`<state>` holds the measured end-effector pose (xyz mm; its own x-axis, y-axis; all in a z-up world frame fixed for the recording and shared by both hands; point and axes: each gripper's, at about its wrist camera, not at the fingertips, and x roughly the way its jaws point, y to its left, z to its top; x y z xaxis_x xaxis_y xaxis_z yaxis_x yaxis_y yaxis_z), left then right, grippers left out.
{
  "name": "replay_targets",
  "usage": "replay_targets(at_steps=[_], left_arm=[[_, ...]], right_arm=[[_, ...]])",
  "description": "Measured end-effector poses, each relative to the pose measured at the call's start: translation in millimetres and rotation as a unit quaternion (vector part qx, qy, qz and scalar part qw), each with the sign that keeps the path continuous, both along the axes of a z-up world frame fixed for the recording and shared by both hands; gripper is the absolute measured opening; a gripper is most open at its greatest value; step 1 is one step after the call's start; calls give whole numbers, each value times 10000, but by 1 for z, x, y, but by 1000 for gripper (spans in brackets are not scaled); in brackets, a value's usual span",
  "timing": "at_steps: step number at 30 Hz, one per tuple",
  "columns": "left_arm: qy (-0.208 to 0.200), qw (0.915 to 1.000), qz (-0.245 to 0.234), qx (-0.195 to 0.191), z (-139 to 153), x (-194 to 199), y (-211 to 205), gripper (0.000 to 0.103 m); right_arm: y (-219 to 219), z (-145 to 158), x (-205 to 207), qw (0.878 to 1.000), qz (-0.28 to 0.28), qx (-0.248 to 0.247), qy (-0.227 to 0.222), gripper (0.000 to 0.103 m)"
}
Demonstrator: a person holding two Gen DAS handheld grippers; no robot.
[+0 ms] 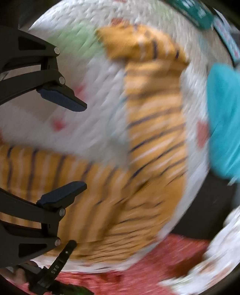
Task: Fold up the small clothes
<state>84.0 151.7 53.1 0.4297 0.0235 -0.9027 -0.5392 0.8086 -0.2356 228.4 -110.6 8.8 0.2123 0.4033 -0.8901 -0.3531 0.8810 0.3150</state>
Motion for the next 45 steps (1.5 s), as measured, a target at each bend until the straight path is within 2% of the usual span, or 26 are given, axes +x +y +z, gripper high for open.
replay_targets(at_steps=[2,5,6,7,8,11,12,15,17,20,21,23,24,26,28,30,32,34,36,39,41,42,43,45], left_arm=[[273,9986,-432,102,-15,-2,-30,77],[827,9887,-1045,690,-37,-8,-67,77],[787,9829,-1219,1131,-36,-14,-80,78],[841,9793,-1276,1325,-35,-18,-85,80],[913,9775,-1302,1386,-35,-23,-87,80],[1022,9819,-1146,1112,-39,-44,-78,87],[1093,9835,-1025,1012,-40,-53,-70,89],[1153,9882,-693,739,-35,-67,-47,88],[1041,9895,-249,969,-19,-73,-21,82],[509,9872,671,1354,26,-77,35,81],[204,9837,1083,1420,48,-83,61,81],[-116,9758,1534,1557,72,-91,95,81],[-267,9651,1904,1778,87,-102,118,81],[-384,9478,2420,2042,98,-125,147,82],[-421,9254,3080,2169,94,-154,173,82],[-319,9125,3620,1879,80,-184,192,81],[-462,9025,4085,1284,67,-212,220,81],[-434,8930,4336,1124,60,-227,235,81],[-442,8879,4489,904,51,-238,245,81],[-477,8855,4572,675,44,-242,247,81],[-513,8843,4606,567,42,-241,248,81],[-523,8845,4605,527,42,-239,249,81],[-530,8860,4580,492,41,-237,249,81],[-505,8926,4457,459,40,-229,247,81]], right_arm=[[-64,-17,-12,9985,-404,-177,319,27],[-153,-20,-36,9930,-1061,223,460,20],[-170,-16,-42,9914,-1231,95,430,24],[-189,-11,-51,9880,-1483,-293,307,25],[-200,-8,-58,9862,-1578,-440,243,33],[-226,8,-84,9864,-1632,-105,168,33],[-228,13,-89,9868,-1613,-78,98,33],[-218,34,-102,9902,-1369,-120,-264,33],[-197,49,-103,9923,-1111,-194,-508,33],[-142,68,-100,9955,-543,-166,-760,41],[-127,70,-100,9958,-388,-157,-809,44],[-75,77,-100,9959,105,-130,-888,44],[-51,78,-102,9953,303,-121,-912,44],[2,78,-107,9923,779,-51,-961,44],[62,77,-113,9871,1279,61,-961,44],[117,73,-120,9806,1713,155,-938,45],[171,68,-128,9730,2100,262,-921,45],[222,58,-133,9667,2376,323,-889,45],[267,49,-142,9603,2631,371,-850,45],[311,36,-160,9474,3063,355,-859,45],[336,24,-178,9344,3437,191,-918,45],[346,17,-184,9307,3518,-40,-997,45],[355,8,-189,9295,3487,-350,-1152,45],[363,-6,-188,9371,3161,-716,-1294,45]])
